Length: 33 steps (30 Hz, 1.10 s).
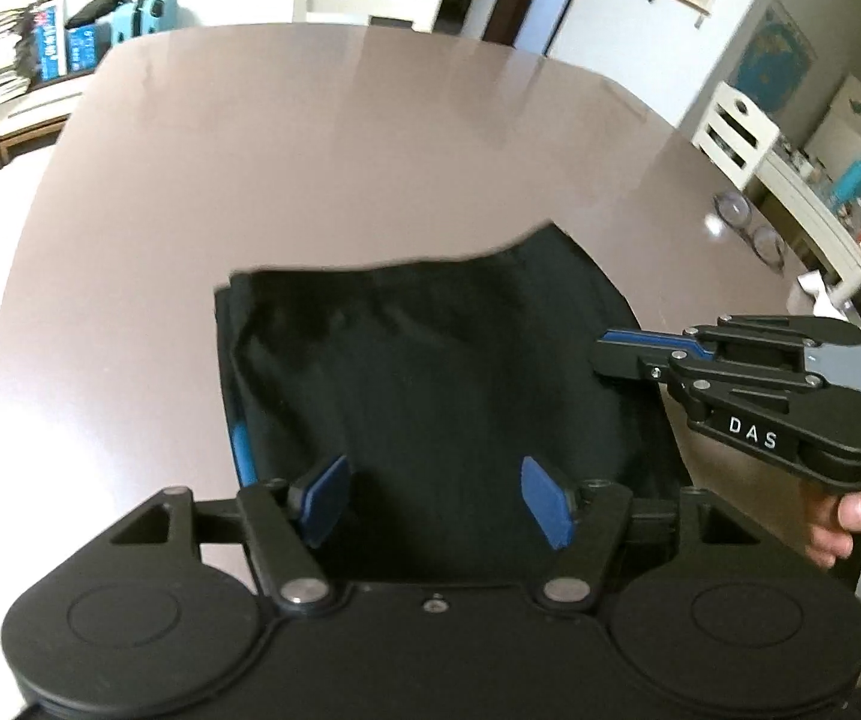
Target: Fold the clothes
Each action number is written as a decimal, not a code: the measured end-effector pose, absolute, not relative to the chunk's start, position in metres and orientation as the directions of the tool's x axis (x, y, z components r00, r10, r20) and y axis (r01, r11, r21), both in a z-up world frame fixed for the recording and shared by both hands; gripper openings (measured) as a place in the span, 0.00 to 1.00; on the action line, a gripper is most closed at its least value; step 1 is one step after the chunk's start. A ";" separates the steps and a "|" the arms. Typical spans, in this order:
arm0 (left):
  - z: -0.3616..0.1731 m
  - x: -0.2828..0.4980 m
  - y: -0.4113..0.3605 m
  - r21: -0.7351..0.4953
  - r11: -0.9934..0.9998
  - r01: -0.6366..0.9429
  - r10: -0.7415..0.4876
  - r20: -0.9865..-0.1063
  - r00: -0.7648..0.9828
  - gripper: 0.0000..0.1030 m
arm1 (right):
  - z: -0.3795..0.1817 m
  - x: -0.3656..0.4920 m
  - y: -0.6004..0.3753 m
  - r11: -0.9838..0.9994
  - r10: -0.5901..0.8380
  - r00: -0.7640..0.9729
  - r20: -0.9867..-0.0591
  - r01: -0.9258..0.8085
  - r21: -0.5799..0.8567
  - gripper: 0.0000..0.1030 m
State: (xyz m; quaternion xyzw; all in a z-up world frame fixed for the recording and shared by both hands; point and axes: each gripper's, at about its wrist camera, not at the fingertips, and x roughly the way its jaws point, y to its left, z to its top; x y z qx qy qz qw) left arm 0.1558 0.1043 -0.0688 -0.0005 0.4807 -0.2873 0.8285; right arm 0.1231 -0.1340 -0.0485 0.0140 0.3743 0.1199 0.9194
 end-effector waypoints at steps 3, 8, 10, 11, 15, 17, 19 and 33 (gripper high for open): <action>-0.072 0.162 0.101 -0.263 0.846 0.464 -0.457 -0.806 0.377 0.61 | -0.055 0.141 -0.130 0.977 0.203 0.685 -0.700 -0.183 0.105 0.06; -0.073 0.160 0.099 -0.237 0.840 0.488 -0.445 -0.815 0.371 0.61 | -0.068 0.146 -0.134 0.980 0.192 0.662 -0.725 -0.168 0.105 0.06; -0.070 0.162 0.098 -0.251 0.840 0.481 -0.453 -0.812 0.369 0.61 | -0.065 0.147 -0.134 0.981 0.192 0.668 -0.719 -0.156 0.117 0.06; -0.069 0.164 0.098 -0.256 0.840 0.479 -0.458 -0.807 0.373 0.62 | -0.064 0.147 -0.134 0.981 0.192 0.671 -0.716 -0.150 0.122 0.06; -0.066 0.171 0.093 -0.258 0.847 0.465 -0.460 -0.794 0.397 0.63 | -0.063 0.154 -0.130 0.983 0.183 0.691 -0.700 -0.134 0.125 0.06; -0.070 0.174 0.091 -0.256 0.851 0.459 -0.452 -0.801 0.392 0.63 | -0.068 0.157 -0.130 0.982 0.189 0.677 -0.711 -0.140 0.127 0.07; -0.075 0.176 0.092 -0.240 0.857 0.457 -0.433 -0.816 0.384 0.63 | -0.073 0.157 -0.129 0.982 0.186 0.669 -0.719 -0.147 0.118 0.07; -0.066 0.198 0.102 -0.303 0.890 0.340 -0.437 -0.780 0.449 0.62 | -0.057 0.156 -0.141 0.988 0.143 0.736 -0.662 -0.064 0.141 0.07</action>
